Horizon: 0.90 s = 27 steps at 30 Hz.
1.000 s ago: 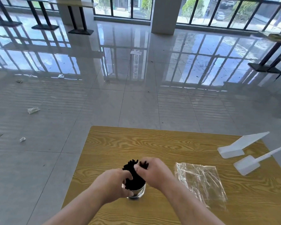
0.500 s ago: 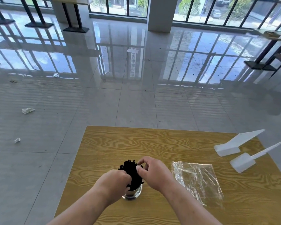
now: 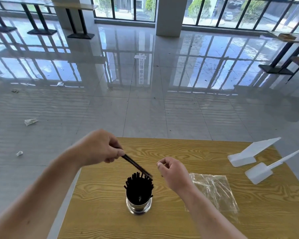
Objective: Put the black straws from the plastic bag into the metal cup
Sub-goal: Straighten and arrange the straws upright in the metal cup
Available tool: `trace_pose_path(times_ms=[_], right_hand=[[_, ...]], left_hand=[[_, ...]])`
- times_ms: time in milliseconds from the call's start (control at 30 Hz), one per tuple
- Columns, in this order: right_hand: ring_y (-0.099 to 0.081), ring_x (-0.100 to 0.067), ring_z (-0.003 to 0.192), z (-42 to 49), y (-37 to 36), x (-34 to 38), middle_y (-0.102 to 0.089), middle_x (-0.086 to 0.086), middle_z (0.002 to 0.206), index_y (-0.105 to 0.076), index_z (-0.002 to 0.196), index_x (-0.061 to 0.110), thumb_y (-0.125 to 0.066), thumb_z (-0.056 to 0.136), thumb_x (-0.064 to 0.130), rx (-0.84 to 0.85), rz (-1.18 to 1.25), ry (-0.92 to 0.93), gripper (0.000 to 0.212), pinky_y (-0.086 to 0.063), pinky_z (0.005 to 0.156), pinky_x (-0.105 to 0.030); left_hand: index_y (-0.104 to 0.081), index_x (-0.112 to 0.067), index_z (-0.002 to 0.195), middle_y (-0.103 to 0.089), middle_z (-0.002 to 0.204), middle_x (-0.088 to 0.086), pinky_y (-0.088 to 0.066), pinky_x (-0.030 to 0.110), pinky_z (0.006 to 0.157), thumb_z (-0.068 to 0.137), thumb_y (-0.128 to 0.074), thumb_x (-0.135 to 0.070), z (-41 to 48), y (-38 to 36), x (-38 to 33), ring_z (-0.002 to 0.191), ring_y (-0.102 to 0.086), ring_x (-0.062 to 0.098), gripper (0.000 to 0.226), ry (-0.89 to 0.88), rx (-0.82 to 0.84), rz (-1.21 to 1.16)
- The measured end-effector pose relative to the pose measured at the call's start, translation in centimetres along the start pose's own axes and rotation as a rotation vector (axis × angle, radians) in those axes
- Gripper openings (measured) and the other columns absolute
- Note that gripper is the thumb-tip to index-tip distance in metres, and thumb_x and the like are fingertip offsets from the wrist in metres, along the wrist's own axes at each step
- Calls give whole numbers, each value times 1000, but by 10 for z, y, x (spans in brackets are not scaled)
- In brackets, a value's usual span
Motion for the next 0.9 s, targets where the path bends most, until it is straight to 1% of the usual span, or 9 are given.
trace_pose_path(times_ms=[133,233,367,467,500,567,633,733,900], right_hand=[[-42,-6,42,2,6,-3,-69,1,65,-76,96,17,-54,101,7,-5,175,-109,25,-34,40,-22],[-46,-10,49,0,2,-2,-73,-7,79,-77,107,17,-55,94,1,100,282,-193,30,-37,47,-26],[-57,-16,62,-10,-20,21,-72,-8,89,-67,126,10,-84,80,19,458,721,-188,50,-45,51,-27],[-57,-17,61,-4,-14,36,-69,-8,82,-78,114,14,-78,93,40,360,897,-186,34,-44,52,-29],[-56,-18,59,-1,-8,37,-69,-8,78,-82,105,16,-69,100,41,269,840,-175,29,-44,51,-29],[-56,-18,55,4,5,42,-69,-8,70,-84,85,17,-56,108,39,104,569,-86,43,-45,49,-30],[-58,-15,51,5,12,53,-71,-3,64,-82,79,19,-52,109,38,21,289,42,47,-46,48,-30],[-60,-9,50,0,7,64,-73,1,64,-78,76,26,-51,106,47,18,-11,167,45,-46,50,-27],[-53,-10,54,-12,-29,59,-64,5,62,-69,78,18,-53,102,47,156,-251,179,41,-52,58,-44]], left_hand=[[-85,-22,84,-81,80,11,-59,21,62,87,-87,-18,0,15,9,65,-75,16,5,-2,-102,-298],[-85,-10,86,-80,85,17,-61,24,62,86,-85,-17,0,3,22,66,-73,16,7,34,-176,-557],[-82,-3,95,-79,87,15,-62,25,61,89,-81,-16,2,-42,41,66,-72,13,14,175,-137,-792],[-80,-2,100,-81,93,16,-62,27,66,92,-79,-16,3,-79,48,70,-72,14,17,223,-7,-757],[-79,-2,101,-81,95,16,-62,28,68,93,-79,-16,4,-89,50,70,-72,14,16,229,25,-740],[-78,-5,103,-82,98,13,-64,32,70,96,-78,-17,6,-105,53,71,-73,17,14,238,52,-696],[-77,-14,107,-82,99,7,-65,33,70,96,-78,-22,9,-115,58,72,-75,18,13,243,32,-583],[-71,-30,107,-80,95,-4,-59,25,62,95,-78,-31,12,-119,65,70,-75,10,14,199,-46,-294],[-64,-43,104,-76,85,-20,-55,22,66,91,-72,-44,15,-120,68,72,-70,-7,15,139,-80,-42]])
Point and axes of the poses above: each hand's wrist, its own z-axis towards the middle knuckle, its own y-axis out of the back of the hand, x = y × z, the point moved 7 cm from there along z, towards the middle knuckle
